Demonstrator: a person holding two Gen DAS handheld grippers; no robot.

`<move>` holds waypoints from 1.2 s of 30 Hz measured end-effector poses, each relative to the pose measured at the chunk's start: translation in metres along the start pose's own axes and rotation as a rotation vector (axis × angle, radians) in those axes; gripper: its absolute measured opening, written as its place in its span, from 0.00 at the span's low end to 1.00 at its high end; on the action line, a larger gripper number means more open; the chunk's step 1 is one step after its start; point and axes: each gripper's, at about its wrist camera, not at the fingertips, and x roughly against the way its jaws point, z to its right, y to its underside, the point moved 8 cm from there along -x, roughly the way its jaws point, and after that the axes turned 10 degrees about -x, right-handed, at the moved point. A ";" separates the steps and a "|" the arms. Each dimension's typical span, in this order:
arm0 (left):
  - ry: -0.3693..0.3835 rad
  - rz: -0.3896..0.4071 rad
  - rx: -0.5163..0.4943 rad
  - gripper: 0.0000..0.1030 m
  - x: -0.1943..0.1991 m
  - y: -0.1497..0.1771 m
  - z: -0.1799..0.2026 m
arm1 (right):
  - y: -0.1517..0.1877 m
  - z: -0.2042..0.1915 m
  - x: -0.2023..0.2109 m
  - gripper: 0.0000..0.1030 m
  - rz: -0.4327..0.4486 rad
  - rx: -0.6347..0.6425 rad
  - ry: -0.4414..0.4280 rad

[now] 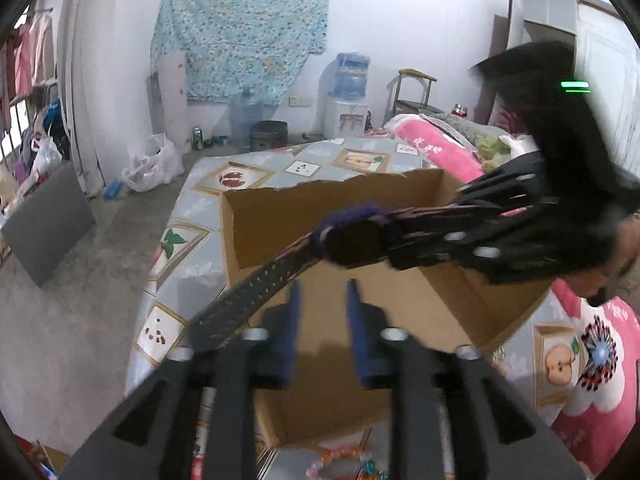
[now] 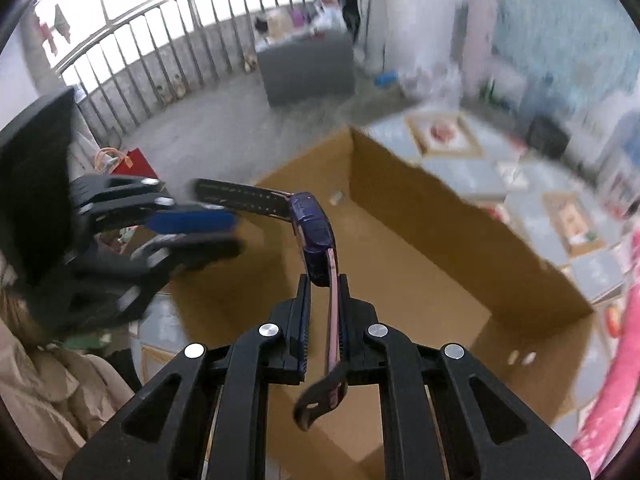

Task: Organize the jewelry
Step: 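Carry the watch with the right gripper into the box and release, then move the right gripper to the multicolour bead bracelet and grasp it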

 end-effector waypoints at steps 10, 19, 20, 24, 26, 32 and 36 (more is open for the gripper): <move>-0.002 0.040 0.020 0.79 0.007 -0.002 -0.001 | 0.008 0.082 -0.063 0.41 -0.245 -0.283 0.197; -0.030 0.086 0.068 0.92 0.047 0.013 -0.016 | 0.021 0.064 0.029 0.61 0.044 -0.211 0.329; -0.037 0.084 0.067 0.93 0.052 0.018 -0.018 | 0.022 0.064 0.038 0.63 0.079 -0.220 0.336; -0.060 0.032 0.082 0.95 0.064 0.053 -0.024 | 0.049 0.034 0.077 0.79 0.240 -0.250 0.290; -0.071 -0.028 0.095 0.95 0.060 0.076 -0.025 | 0.072 0.021 0.086 0.85 0.283 -0.267 0.267; -0.091 -0.237 0.139 0.95 0.029 0.146 -0.022 | 0.142 -0.018 0.061 0.92 0.237 -0.294 0.335; -0.094 -0.310 0.146 0.95 0.012 0.170 -0.018 | 0.169 -0.033 0.034 0.92 0.190 -0.318 0.418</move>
